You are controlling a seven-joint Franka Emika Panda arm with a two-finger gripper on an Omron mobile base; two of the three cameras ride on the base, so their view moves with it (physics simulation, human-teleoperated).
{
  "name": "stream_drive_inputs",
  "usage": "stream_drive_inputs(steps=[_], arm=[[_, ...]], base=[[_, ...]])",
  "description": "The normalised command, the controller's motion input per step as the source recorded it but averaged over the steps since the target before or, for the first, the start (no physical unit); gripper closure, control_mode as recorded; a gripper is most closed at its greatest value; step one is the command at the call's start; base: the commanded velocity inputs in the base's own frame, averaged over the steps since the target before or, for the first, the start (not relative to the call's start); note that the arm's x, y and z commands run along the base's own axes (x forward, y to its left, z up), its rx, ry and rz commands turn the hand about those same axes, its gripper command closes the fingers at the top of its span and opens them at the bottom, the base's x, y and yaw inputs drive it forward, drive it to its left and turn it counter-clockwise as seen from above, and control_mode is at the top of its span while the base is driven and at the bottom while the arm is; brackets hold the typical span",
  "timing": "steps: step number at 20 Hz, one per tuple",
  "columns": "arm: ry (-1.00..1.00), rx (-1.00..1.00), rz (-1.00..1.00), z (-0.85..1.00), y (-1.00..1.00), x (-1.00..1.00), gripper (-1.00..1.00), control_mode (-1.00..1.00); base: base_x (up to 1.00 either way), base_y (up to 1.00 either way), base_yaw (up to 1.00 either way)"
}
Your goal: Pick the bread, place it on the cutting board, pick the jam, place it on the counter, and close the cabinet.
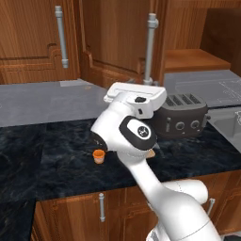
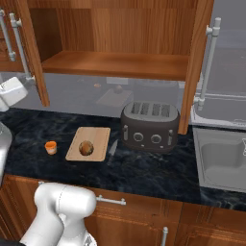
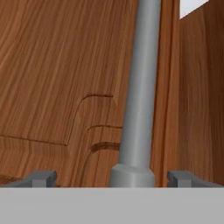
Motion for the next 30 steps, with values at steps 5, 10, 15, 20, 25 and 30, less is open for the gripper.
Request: stream_drive_inputs(steps=[5, 10, 15, 20, 25, 30], arm=[[0.0, 0.0, 0.03, 0.0, -0.28, 0.2, -1.0, -1.0], [0.0, 0.0, 0.04, 0.0, -0.32, 0.2, -1.0, -1.0], [0.0, 0.0, 0.06, 0.0, -0.34, 0.17, -1.0, -1.0], [0.0, 0.0, 0.06, 0.0, -0.32, 0.19, -1.0, -1.0], [0.0, 0.0, 0.08, 0.0, -0.29, 0.16, -1.0, -1.0], [0.0, 0.0, 0.09, 0.0, -0.22, 0.19, -1.0, -1.0]], base=[[0.0, 0.0, 0.0], [0.0, 0.0, 0.0], [0.0, 0.0, 0.0], [0.0, 0.0, 0.0], [0.0, 0.0, 0.0], [0.0, 0.0, 0.0]])
